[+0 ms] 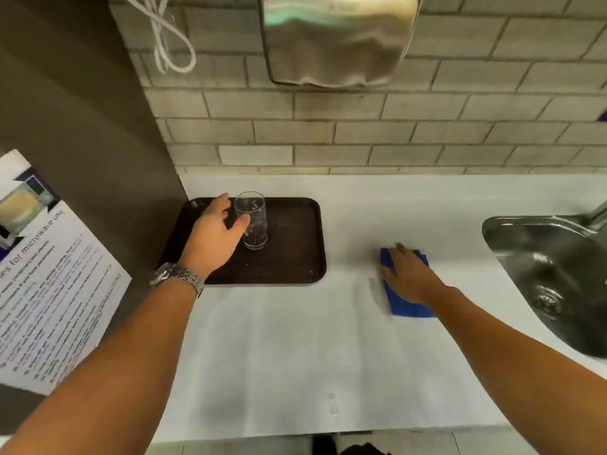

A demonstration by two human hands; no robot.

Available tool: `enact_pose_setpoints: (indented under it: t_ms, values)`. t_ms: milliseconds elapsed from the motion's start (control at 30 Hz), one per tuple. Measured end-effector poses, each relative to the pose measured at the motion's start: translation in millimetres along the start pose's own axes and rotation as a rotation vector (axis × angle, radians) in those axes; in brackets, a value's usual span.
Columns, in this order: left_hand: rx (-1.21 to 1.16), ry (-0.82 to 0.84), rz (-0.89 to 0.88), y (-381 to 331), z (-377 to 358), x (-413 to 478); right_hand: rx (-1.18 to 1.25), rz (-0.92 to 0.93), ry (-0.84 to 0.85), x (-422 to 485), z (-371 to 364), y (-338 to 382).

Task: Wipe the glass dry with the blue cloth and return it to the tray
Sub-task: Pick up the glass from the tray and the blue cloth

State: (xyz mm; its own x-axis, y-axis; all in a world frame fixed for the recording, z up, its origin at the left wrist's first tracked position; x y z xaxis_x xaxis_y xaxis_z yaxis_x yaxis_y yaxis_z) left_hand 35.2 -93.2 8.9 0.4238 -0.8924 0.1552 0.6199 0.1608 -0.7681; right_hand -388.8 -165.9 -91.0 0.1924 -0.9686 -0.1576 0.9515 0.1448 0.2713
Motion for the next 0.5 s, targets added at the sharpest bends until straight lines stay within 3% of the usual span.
enact_pose_setpoints:
  t_ms: [200,500]
  values:
    - [-0.026,0.075,0.263,57,-41,23,-0.079,-0.018,0.065,-7,-41,-29]
    - [-0.093,0.005,0.333,65,-84,47,-0.080,-0.006,-0.074,-2,-51,-39]
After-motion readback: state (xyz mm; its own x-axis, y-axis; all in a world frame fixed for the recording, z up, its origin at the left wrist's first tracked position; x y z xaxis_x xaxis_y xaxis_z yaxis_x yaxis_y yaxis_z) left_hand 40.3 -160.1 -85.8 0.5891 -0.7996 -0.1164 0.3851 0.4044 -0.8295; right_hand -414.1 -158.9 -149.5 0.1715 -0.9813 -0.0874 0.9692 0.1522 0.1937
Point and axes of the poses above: each hand's wrist, its own x-axis towards the middle knuckle, its own z-axis out of the back of the hand, y = z × x, the point moved 10 cm from there along x, towards the middle knuckle, and after that the axes turned 6 degrees about -y, right-handed, at the moved point
